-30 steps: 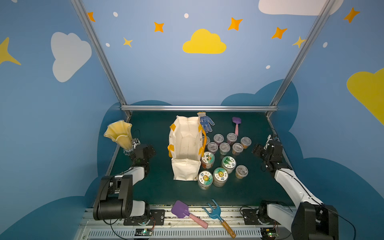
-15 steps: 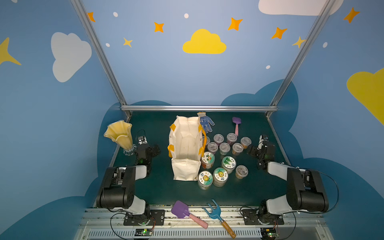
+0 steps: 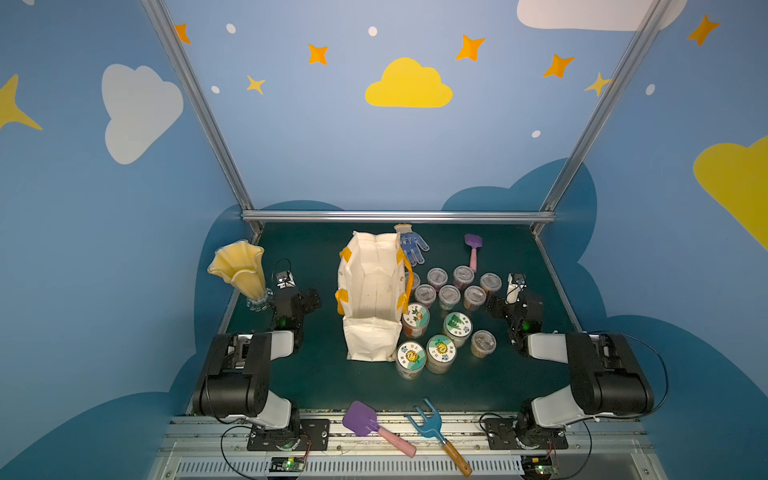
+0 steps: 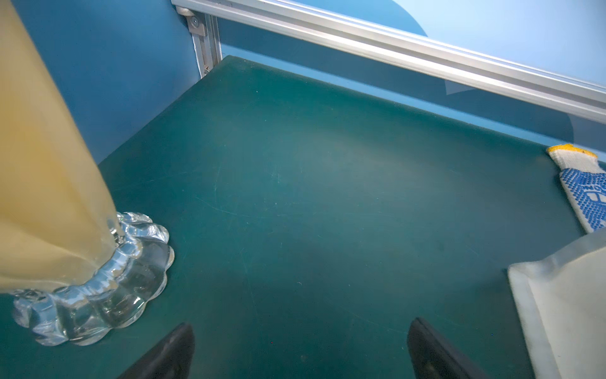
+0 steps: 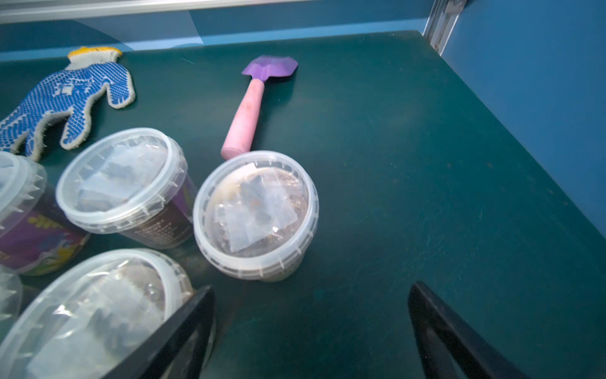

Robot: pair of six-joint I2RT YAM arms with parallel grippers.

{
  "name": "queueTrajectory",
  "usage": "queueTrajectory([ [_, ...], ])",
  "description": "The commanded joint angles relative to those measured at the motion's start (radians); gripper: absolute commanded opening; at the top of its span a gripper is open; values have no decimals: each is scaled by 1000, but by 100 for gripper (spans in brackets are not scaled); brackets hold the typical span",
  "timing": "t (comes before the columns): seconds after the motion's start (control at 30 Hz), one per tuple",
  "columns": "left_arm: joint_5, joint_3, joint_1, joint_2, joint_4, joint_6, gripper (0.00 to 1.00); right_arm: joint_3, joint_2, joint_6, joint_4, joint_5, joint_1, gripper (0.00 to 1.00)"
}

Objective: Take out the seed jars from the canvas bag
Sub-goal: Reset both arms

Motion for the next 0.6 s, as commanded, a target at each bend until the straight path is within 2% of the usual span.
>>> queueTrajectory([
  [0.0, 8, -2, 0, -2, 17, 9, 100, 4, 1, -14, 46, 24, 9, 90],
  [0.57, 7, -1, 0, 0, 17, 9, 100, 7, -1, -13, 39, 19, 6, 90],
])
